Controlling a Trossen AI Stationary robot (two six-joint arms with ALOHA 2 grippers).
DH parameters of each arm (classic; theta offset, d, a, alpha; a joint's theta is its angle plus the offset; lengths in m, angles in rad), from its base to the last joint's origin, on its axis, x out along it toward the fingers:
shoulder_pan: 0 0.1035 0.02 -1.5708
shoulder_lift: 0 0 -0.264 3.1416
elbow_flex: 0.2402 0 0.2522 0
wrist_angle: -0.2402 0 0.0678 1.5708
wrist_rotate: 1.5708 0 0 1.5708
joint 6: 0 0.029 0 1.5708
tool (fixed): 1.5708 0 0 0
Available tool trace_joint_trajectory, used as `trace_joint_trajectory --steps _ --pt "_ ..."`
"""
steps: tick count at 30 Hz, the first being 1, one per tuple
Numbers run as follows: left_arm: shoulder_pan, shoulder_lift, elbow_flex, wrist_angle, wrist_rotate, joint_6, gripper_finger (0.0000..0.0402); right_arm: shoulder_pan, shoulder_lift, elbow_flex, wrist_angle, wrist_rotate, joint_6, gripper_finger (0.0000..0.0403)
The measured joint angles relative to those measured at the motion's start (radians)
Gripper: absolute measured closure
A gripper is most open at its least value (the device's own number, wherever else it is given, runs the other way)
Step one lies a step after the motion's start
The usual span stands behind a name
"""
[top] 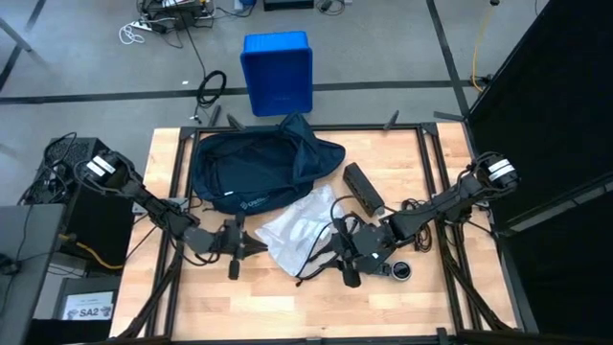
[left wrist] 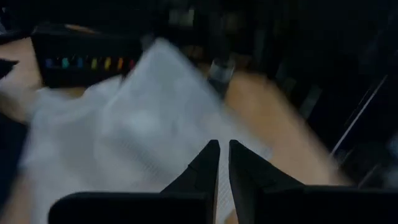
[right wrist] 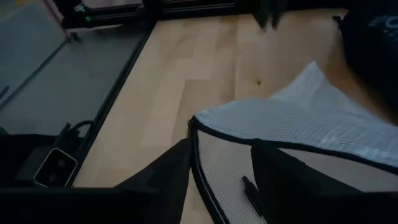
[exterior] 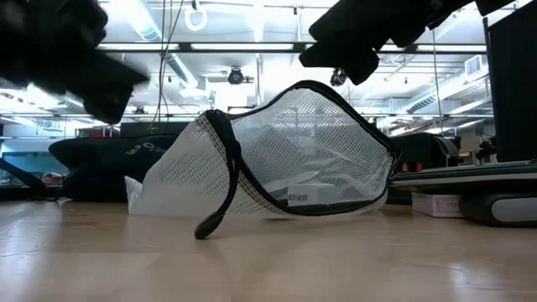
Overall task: Unpack backpack
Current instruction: Put the black pen into the white mesh envelope
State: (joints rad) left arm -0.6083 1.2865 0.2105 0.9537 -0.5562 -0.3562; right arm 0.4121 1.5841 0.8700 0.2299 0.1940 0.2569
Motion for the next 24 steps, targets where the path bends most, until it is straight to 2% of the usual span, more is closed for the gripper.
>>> trace_joint_trajectory --steps 3,6,8,10,12,16,18,20,24 --pt "0.000 0.000 0.044 0.068 0.038 0.022 0.0392 -0.001 0.000 0.000 -0.021 0.037 -0.011 0.0266" --pt "0.000 0.016 0.140 0.018 0.135 0.137 0.0392 0.000 0.000 0.000 -0.021 0.075 -0.043 0.0271" --pt "0.000 0.040 0.228 -0.071 0.150 0.186 0.0392 0.000 0.000 0.000 -0.023 0.089 -0.057 0.0273" --pt "0.007 0.071 0.334 -0.235 0.147 0.216 0.0392 -0.001 0.000 0.000 -0.023 0.091 -0.059 0.0275" --pt "0.024 0.107 0.457 -0.486 0.141 0.196 0.0392 -0.001 0.000 -0.006 -0.024 0.092 -0.059 0.0275" --pt "0.069 0.219 0.719 -1.027 0.129 -0.010 0.0392 -0.001 0.000 -0.025 -0.025 0.092 -0.052 0.0276" --pt "0.080 0.282 0.820 -1.161 0.127 -0.073 0.0392 -0.001 0.000 -0.032 -0.028 0.092 -0.049 0.0277" --pt "0.085 0.336 0.889 -1.180 0.127 -0.086 0.0392 -0.001 0.000 -0.036 -0.026 0.093 -0.049 0.0278" --pt "0.085 0.412 0.977 -1.109 0.128 -0.090 0.0392 -0.001 0.000 -0.038 -0.031 0.093 -0.048 0.0277"
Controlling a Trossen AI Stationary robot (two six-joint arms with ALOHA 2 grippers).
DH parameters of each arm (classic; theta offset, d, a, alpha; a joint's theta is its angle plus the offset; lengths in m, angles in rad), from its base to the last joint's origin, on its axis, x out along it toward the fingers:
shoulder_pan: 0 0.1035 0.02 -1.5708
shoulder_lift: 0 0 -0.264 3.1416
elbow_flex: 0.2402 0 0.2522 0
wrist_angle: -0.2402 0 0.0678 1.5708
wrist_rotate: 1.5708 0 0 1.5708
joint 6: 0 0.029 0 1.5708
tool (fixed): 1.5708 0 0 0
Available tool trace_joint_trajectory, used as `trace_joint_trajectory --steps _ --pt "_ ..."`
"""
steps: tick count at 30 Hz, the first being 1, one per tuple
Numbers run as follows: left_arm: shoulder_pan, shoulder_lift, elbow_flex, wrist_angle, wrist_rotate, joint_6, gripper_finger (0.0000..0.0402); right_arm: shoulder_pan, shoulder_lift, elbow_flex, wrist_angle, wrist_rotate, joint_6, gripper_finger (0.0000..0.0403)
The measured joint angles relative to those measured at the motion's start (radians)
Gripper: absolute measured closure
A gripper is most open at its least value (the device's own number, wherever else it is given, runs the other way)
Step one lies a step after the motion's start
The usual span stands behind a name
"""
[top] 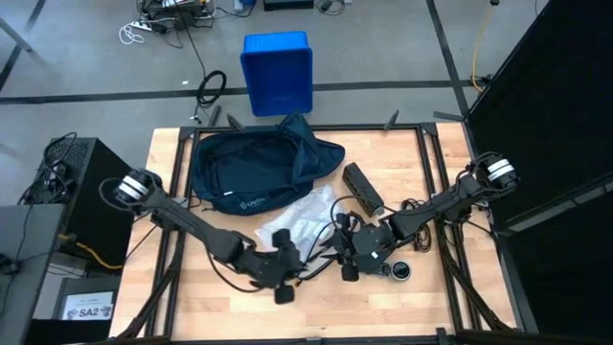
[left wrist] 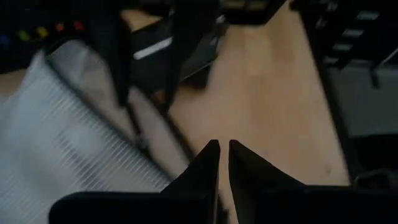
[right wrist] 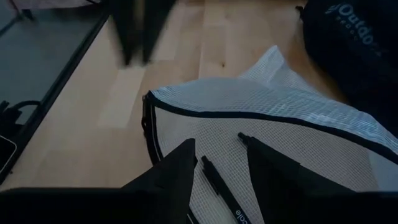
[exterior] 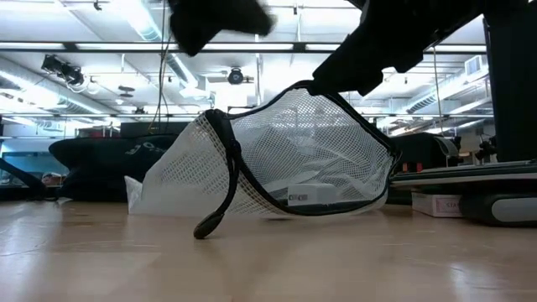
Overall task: Unpack backpack
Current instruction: Put the black pen into the white mesh envelope
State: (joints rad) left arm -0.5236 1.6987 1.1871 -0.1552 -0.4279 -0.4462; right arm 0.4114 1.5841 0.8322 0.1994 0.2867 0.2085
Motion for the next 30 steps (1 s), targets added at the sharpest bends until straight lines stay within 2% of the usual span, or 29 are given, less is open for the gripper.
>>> trace_joint_trajectory --steps 5,9,15,19,21,23,27,30 --pt "0.000 0.052 0.040 0.157 0.001 0.000 0.0392 0.010 0.000 0.000 -0.018 0.000 0.022 0.0281" --pt "0.000 0.068 0.040 0.214 0.002 0.050 0.0392 0.031 0.000 0.000 -0.043 0.000 0.028 0.0281" --pt "0.000 0.068 0.039 0.193 0.009 0.053 0.0392 0.046 0.000 0.000 -0.047 -0.001 0.016 0.0284" --pt "0.004 0.068 0.039 0.146 0.000 -0.015 0.0392 0.046 -0.001 0.000 -0.048 0.000 0.012 0.0285" --pt "0.019 0.068 0.052 0.058 -0.004 -0.067 0.0392 0.046 -0.009 0.000 -0.059 0.000 0.007 0.0286" --pt "0.037 0.068 0.109 -0.148 -0.027 -0.151 0.0392 0.047 -0.020 0.000 -0.079 0.000 0.007 0.0286" --pt "0.045 0.094 0.291 -0.560 -0.112 -0.219 0.0392 0.047 -0.035 0.000 -0.127 0.030 0.025 0.0287" --pt "0.044 0.120 0.435 -0.699 -0.142 -0.218 0.0392 0.047 -0.040 0.000 -0.149 0.059 0.026 0.0289"
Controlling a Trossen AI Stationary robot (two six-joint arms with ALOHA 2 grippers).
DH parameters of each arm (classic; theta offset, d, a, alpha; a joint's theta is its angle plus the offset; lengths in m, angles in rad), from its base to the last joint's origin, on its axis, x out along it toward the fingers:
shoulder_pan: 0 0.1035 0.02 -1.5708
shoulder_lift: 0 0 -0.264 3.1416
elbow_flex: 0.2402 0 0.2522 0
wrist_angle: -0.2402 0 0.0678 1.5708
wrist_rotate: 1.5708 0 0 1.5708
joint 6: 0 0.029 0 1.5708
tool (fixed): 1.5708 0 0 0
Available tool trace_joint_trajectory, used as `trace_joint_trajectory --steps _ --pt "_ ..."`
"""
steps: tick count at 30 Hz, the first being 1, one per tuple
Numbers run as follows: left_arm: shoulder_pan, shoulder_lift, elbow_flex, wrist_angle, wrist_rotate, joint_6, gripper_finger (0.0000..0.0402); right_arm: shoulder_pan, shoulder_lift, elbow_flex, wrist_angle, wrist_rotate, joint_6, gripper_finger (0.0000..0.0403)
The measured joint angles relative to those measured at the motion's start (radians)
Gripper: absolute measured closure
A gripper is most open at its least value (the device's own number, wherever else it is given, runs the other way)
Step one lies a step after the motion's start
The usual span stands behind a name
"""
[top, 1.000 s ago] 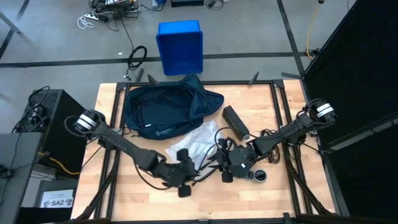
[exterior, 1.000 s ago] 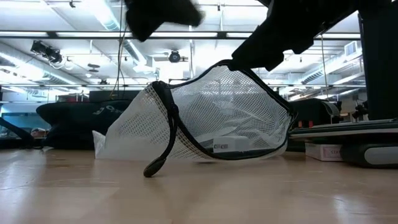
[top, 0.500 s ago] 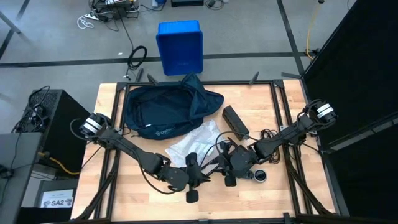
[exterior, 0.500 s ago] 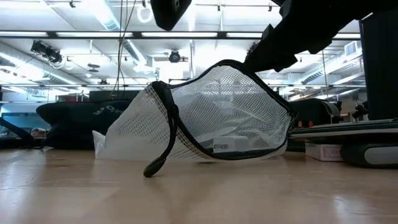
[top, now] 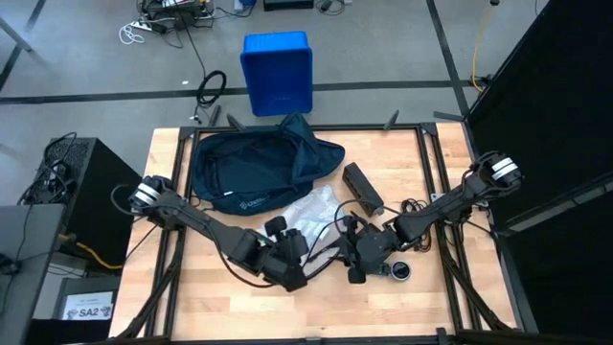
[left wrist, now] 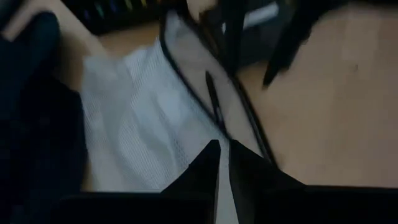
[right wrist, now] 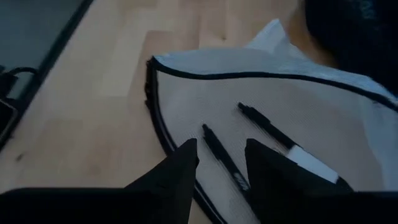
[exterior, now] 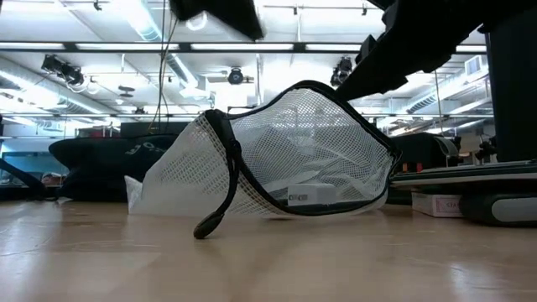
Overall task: Unpack backpack
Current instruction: Put the black pen into the white mesh envelope
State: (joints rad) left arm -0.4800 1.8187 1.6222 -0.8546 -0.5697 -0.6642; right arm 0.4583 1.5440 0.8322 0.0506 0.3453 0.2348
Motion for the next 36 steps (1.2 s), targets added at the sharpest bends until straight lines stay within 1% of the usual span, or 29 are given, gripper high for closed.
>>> trace_joint_trajectory --steps 2,4,7,10,13,17,23,26,28,30,32,36 --pt "0.001 0.018 0.062 -0.007 -0.013 0.002 0.0392 0.000 0.000 0.000 -0.022 0.018 0.000 0.0289" --pt "0.002 0.041 0.087 -0.006 -0.007 0.002 0.0392 0.000 0.000 0.000 -0.028 0.027 0.002 0.0289" --pt "0.000 0.089 0.088 -0.018 0.046 0.002 0.0387 0.000 0.000 0.000 -0.044 0.029 0.008 0.0291" --pt "0.000 0.131 0.087 -0.022 0.116 0.034 0.0367 0.000 0.000 0.000 -0.050 0.029 0.009 0.0291" --pt "0.001 0.178 0.088 -0.016 0.168 0.049 0.0329 0.004 0.000 0.000 -0.053 0.029 0.021 0.0292" --pt "0.000 0.220 0.087 -0.016 0.225 0.056 0.0255 0.006 0.000 0.000 -0.053 0.028 0.027 0.0293" --pt "0.007 0.220 0.088 -0.055 0.227 0.058 0.0124 0.005 0.000 0.000 -0.053 0.028 0.028 0.0295" --pt "0.011 0.219 0.122 -0.116 0.226 0.056 0.0073 0.005 0.000 0.000 -0.053 0.028 0.028 0.0296" --pt "0.011 0.217 0.139 -0.121 0.220 0.037 0.0050 0.005 0.000 0.000 -0.053 0.028 0.029 0.0296" --pt "0.009 0.217 0.139 -0.110 0.212 0.021 0.0036 0.005 0.000 0.000 -0.053 0.028 0.029 0.0296" --pt "0.008 0.219 0.139 -0.106 0.203 0.001 0.0031 0.005 0.000 0.000 -0.052 0.028 0.029 0.0296" --pt "0.010 0.226 0.139 -0.121 0.172 -0.035 0.0034 0.005 0.000 0.000 -0.052 0.028 0.029 0.0296"
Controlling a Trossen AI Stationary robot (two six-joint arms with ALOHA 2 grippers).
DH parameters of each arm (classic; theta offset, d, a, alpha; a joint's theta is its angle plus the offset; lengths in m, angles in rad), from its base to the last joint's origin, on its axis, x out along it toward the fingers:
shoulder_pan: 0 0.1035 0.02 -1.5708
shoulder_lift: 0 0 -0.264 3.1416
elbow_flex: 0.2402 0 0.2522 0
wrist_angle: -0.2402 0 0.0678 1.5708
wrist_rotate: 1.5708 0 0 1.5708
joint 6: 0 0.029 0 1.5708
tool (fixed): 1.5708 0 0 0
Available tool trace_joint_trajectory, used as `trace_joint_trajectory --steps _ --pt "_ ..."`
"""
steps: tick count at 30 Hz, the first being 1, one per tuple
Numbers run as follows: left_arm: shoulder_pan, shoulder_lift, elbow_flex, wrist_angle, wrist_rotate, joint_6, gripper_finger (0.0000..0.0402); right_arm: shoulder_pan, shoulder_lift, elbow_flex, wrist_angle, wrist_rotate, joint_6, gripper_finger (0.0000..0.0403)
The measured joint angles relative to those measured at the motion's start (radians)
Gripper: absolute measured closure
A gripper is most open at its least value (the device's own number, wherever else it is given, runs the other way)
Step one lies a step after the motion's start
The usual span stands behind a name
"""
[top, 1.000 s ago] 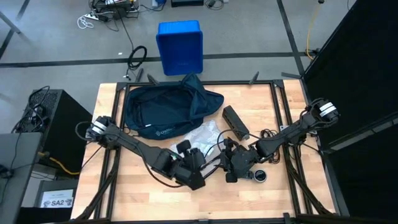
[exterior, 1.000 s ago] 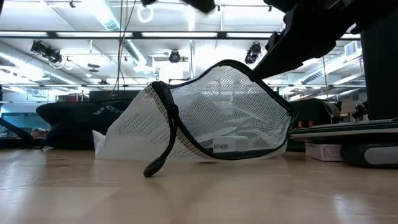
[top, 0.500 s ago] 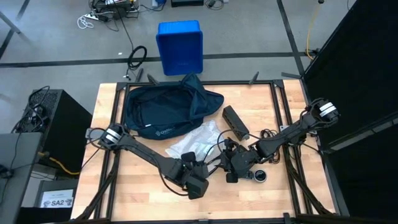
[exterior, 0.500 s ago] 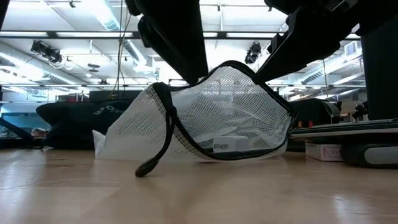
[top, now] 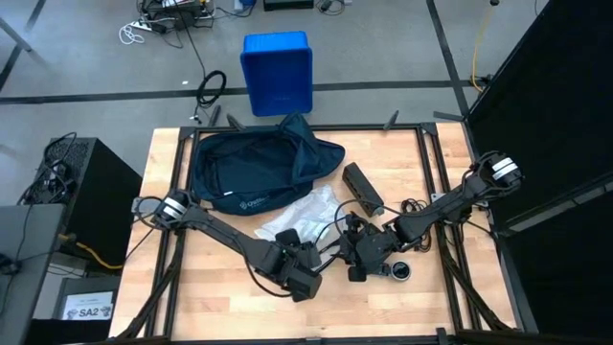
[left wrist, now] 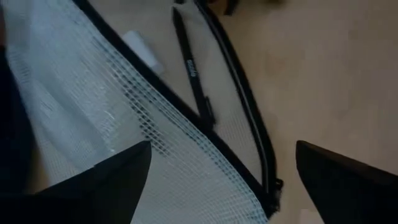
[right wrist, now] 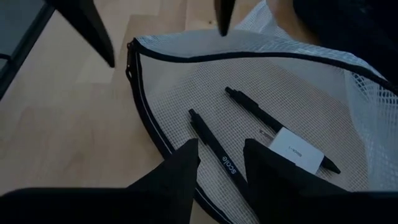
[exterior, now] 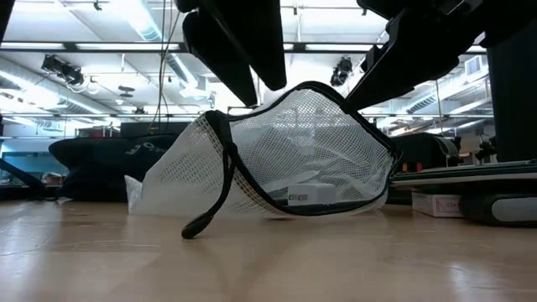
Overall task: Unpack backpack
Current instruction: Put the black pen into the white mesh envelope
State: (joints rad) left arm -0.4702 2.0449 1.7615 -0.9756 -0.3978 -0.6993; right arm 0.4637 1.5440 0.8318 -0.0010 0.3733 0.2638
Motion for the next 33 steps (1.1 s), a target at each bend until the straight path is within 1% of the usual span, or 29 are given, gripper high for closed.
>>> trace_joint_trajectory --steps 6,9,11,16,19,25,33 --pt "0.007 0.050 0.000 -0.039 -0.001 -0.012 0.0047 -0.001 0.000 0.000 0.003 0.000 -0.003 0.0299" --pt "0.014 0.072 0.000 -0.090 -0.004 -0.025 0.0048 -0.001 0.000 0.000 0.004 0.000 -0.003 0.0300" --pt "0.019 0.075 0.000 -0.146 -0.013 -0.065 0.0048 -0.001 0.000 0.000 0.005 0.000 -0.002 0.0300" --pt "0.039 0.075 0.009 -0.350 -0.048 -0.190 0.0048 -0.001 0.000 0.000 0.007 0.001 -0.002 0.0300" --pt "0.042 0.075 0.035 -0.441 -0.079 -0.227 0.0048 -0.003 0.000 0.000 0.007 0.002 -0.003 0.0300" --pt "0.040 0.075 0.071 -0.476 -0.177 -0.224 0.0048 -0.004 0.000 0.000 0.007 0.002 -0.003 0.0301" --pt "0.041 0.074 0.065 -0.496 -0.260 -0.242 0.0049 -0.004 0.000 0.000 0.006 0.002 -0.002 0.0302"
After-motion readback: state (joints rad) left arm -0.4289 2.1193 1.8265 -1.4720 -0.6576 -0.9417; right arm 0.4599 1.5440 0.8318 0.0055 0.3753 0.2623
